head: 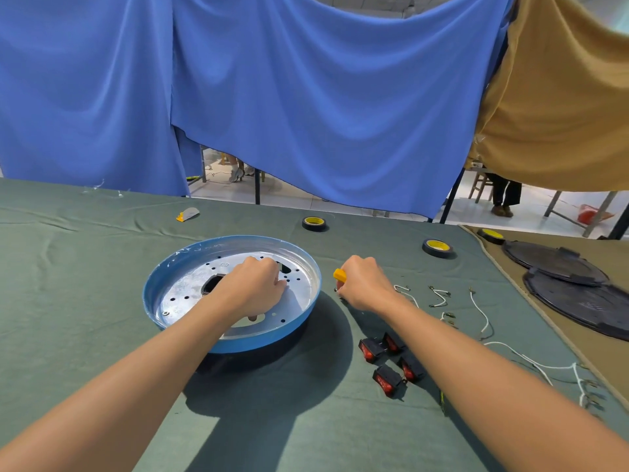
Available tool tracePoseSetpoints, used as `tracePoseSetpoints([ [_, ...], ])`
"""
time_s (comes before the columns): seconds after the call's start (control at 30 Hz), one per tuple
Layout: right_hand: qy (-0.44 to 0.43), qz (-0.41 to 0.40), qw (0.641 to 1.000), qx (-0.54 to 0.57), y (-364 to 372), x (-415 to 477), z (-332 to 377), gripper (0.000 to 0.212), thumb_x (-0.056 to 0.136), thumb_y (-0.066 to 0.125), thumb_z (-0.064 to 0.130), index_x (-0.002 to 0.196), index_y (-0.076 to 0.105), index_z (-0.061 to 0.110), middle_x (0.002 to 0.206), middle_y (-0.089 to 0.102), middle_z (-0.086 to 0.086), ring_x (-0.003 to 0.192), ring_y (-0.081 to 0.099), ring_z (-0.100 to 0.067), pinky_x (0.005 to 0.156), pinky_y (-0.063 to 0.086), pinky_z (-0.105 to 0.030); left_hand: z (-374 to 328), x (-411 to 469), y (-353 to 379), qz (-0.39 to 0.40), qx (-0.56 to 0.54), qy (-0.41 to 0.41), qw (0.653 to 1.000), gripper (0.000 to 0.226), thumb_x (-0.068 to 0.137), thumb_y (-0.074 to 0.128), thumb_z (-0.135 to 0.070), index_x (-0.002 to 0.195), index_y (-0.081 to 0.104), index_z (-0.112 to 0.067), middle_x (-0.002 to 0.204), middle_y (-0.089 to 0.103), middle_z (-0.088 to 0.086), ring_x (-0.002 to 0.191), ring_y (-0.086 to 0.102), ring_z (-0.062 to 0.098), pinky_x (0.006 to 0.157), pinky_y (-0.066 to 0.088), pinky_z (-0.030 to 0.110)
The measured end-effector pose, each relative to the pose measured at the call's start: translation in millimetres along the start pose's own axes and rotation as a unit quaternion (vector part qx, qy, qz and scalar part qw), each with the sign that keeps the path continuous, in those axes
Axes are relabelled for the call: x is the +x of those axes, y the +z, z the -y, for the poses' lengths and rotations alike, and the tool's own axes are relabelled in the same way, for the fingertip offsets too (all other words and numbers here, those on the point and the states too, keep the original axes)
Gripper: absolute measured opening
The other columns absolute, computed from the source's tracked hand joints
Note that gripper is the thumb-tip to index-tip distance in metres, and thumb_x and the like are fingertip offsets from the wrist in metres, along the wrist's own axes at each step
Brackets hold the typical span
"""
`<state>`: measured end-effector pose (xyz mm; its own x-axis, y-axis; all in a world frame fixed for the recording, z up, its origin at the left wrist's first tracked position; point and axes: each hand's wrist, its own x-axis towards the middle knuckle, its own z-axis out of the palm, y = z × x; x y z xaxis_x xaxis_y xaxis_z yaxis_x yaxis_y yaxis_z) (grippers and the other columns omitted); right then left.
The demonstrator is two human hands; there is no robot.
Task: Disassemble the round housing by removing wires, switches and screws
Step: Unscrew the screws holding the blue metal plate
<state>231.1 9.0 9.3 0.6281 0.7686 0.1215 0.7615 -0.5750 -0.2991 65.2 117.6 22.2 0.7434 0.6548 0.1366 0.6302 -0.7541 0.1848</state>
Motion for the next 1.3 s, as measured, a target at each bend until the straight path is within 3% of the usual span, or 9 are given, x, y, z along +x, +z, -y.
tracePoseSetpoints([
  [0.23,0.007,-0.021,0.999,-0.03,10.1,1.0,-4.1,0.024,0.086,0.064,0.012,0.067,0.049,0.016,0.068,0.05,-0.003,0.06,0.049,-0.019,0.051,0.036,-0.031,-3.3,1.3,5.3,0.004,-0.02,-0.019,1.0,0.035,0.102,0.043,-0.034,0.068,0.04,-0.024,0.069,0.054,0.001,0.054,0.057,0.015,0.045,0.035,0.022],
  [0.47,0.044,-0.03,0.999,0.004,14.1,1.0,-3.0,0.023,0.086,0.059,0.012,0.07,0.044,0.017,0.07,0.043,-0.002,0.074,0.05,-0.028,0.06,0.036,-0.033,-5.3,1.6,5.7,0.008,-0.024,-0.021,0.999,0.031,0.102,0.043,-0.033,0.073,0.04,-0.024,0.068,0.055,0.0,0.053,0.057,0.014,0.046,0.038,0.021],
  [0.63,0.05,-0.033,0.998,0.006,16.6,1.8,0.3,0.014,0.085,0.061,0.016,0.081,0.048,0.018,0.08,0.049,-0.004,0.079,0.054,-0.027,0.063,0.039,-0.034,-5.9,0.8,3.7,0.014,-0.033,-0.019,0.999,0.03,0.102,0.043,-0.031,0.073,0.041,-0.023,0.068,0.056,0.001,0.055,0.059,0.015,0.049,0.04,0.023],
  [0.77,0.052,-0.044,0.998,0.006,19.7,3.2,0.9,0.019,0.085,0.06,0.013,0.076,0.043,0.018,0.075,0.044,-0.003,0.075,0.051,-0.027,0.061,0.038,-0.034,-5.9,0.3,4.2,0.012,-0.036,-0.017,0.999,0.027,0.103,0.044,-0.031,0.078,0.04,-0.021,0.065,0.054,-0.001,0.054,0.056,0.013,0.047,0.036,0.02],
  [0.93,0.084,-0.024,0.994,0.063,9.6,11.3,-6.1,0.018,0.08,0.059,0.012,0.068,0.045,0.014,0.074,0.051,-0.005,0.061,0.048,-0.023,0.049,0.033,-0.028,-4.2,2.0,5.4,0.013,-0.033,-0.014,0.999,0.022,0.103,0.043,-0.034,0.086,0.046,-0.019,0.069,0.055,-0.001,0.059,0.057,0.013,0.05,0.039,0.021],
  [1.07,0.123,-0.051,0.984,0.119,-8.9,20.7,-20.8,0.019,0.08,0.06,0.013,0.068,0.045,0.013,0.084,0.054,-0.009,0.065,0.048,-0.025,0.051,0.036,-0.03,-4.3,4.4,6.2,0.011,-0.032,-0.012,0.999,0.024,0.102,0.044,-0.033,0.082,0.046,-0.019,0.066,0.053,-0.002,0.058,0.055,0.014,0.048,0.035,0.019],
  [1.17,0.118,-0.016,0.989,0.087,-9.9,19.6,-28.3,0.02,0.081,0.067,0.015,0.071,0.05,0.011,0.089,0.058,-0.012,0.074,0.056,-0.03,0.058,0.043,-0.034,-6.6,6.3,5.9,0.012,-0.035,-0.017,0.999,0.024,0.103,0.044,-0.033,0.084,0.048,-0.017,0.067,0.055,0.0,0.055,0.058,0.014,0.047,0.037,0.021],
  [1.3,0.103,0.002,0.994,0.029,1.8,13.5,-23.4,0.027,0.082,0.066,0.019,0.071,0.042,0.016,0.088,0.05,-0.008,0.083,0.055,-0.032,0.062,0.04,-0.034,-10.3,7.8,5.4,0.01,-0.043,-0.021,0.999,0.024,0.102,0.044,-0.034,0.086,0.048,-0.016,0.069,0.055,0.001,0.055,0.056,0.015,0.047,0.038,0.023],
])
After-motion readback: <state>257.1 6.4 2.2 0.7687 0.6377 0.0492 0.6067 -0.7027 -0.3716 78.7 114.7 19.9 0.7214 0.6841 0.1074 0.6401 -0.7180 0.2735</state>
